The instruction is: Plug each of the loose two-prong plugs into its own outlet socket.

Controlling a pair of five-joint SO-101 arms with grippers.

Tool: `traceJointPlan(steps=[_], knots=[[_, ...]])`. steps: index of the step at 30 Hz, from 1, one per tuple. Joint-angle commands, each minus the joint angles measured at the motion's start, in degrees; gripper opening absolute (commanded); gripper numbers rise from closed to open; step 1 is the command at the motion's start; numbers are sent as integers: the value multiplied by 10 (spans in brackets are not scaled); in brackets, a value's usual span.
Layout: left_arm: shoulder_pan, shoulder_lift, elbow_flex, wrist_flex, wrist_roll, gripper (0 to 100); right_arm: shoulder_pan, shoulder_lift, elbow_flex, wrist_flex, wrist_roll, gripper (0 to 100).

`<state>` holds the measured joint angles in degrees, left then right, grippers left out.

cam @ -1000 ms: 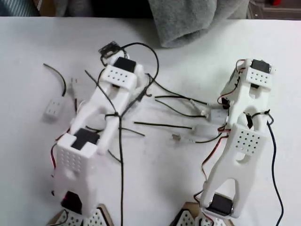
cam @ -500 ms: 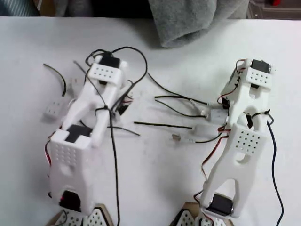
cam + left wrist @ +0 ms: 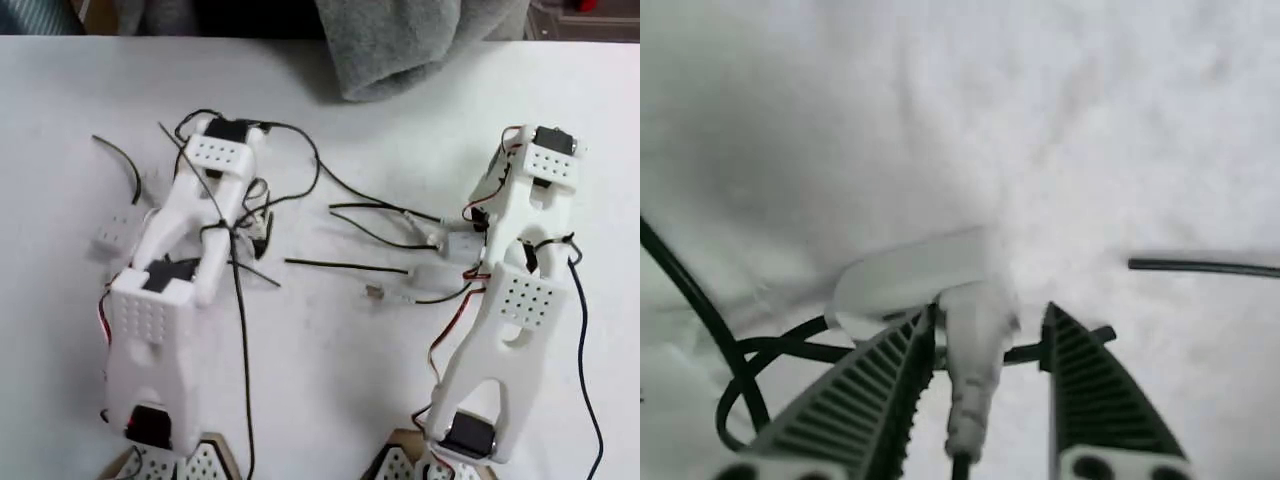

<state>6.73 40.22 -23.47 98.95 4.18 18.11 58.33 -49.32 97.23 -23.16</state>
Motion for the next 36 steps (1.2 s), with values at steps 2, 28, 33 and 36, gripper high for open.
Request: traceJointPlan(steps=[2,28,33,36], knots=[[-8,3,-47,36,-53,242,6,8,6,-4,-1,368],[-107,11,-34,-24,-274,37,5,8,6,-4,-1,368],[-109,11,-34,-103,-271,36,5,8,6,-4,-1,368],[-106,11,-36,-120,-271,38,5,8,6,-4,-1,368]])
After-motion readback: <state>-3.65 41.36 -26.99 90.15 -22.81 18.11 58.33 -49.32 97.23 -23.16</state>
